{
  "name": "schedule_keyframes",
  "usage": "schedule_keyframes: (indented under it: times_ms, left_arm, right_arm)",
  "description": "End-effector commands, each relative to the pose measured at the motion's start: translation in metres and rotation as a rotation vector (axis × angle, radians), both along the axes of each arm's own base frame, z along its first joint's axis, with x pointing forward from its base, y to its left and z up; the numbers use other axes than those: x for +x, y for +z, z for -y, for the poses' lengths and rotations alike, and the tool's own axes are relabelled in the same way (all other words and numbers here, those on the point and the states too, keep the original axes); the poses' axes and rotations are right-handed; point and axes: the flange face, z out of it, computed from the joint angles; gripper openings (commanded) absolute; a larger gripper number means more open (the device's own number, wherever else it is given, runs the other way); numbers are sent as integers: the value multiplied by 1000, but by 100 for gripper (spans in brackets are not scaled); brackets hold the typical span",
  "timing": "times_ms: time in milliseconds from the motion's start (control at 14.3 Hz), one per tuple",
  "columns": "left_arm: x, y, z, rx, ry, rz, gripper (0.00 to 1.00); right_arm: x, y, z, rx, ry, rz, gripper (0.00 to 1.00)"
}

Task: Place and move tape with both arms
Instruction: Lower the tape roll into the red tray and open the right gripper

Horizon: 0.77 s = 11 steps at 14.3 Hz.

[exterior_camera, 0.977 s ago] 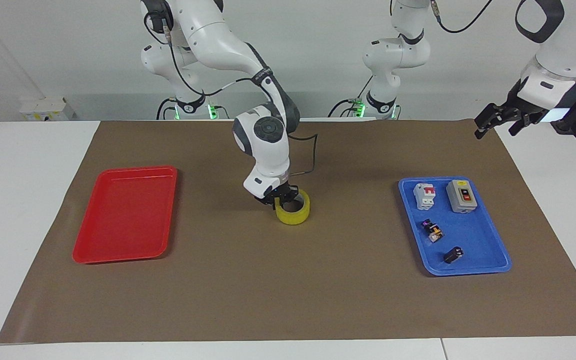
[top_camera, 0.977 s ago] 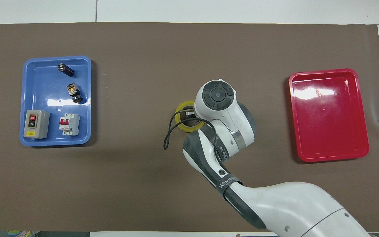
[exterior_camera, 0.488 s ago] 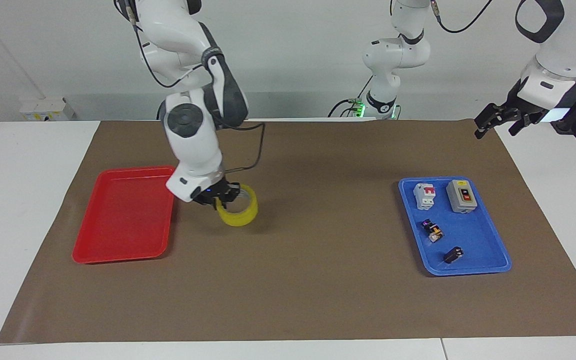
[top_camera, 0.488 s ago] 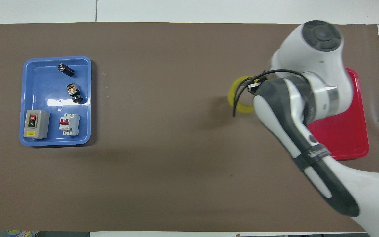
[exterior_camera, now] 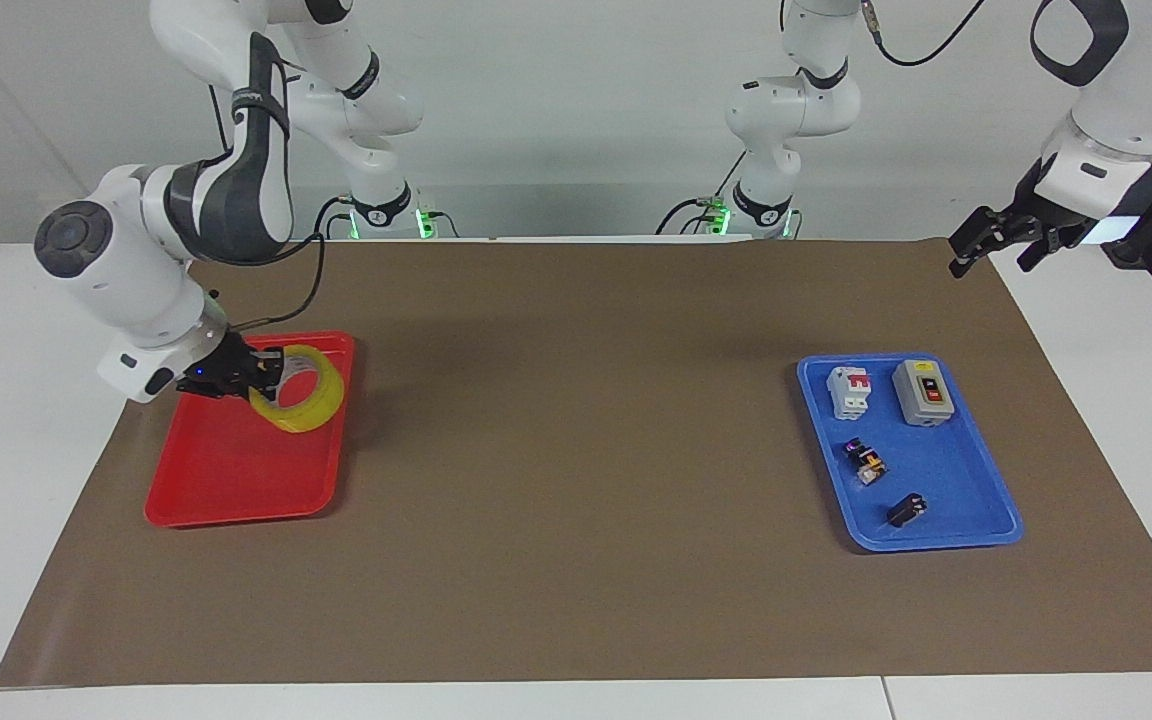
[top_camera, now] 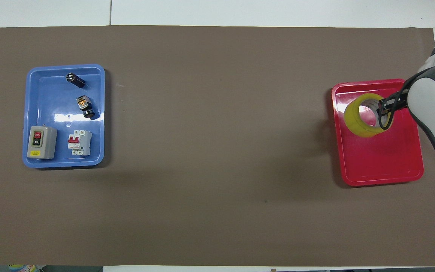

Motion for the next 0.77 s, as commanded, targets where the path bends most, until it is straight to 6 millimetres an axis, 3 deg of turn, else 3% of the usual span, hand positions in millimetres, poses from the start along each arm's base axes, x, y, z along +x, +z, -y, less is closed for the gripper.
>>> schedule_keyframes:
  times_ms: [0,279,558,698]
  left_arm:
    - [-8,1,1,-19,-13,-4,100]
    - [-8,1,1,-19,-13,-4,100]
    - [-8,1,1,-19,-13,-4,100]
    - [-8,1,1,-19,-13,-4,100]
  right_arm:
    - [-20,-18,38,-26,66,67,0]
    - [-25,-45,55,-47,77,107,0]
    - [-49,-75,57,-50,76,129,0]
    - [-52,-93,70,-47,57,113,0]
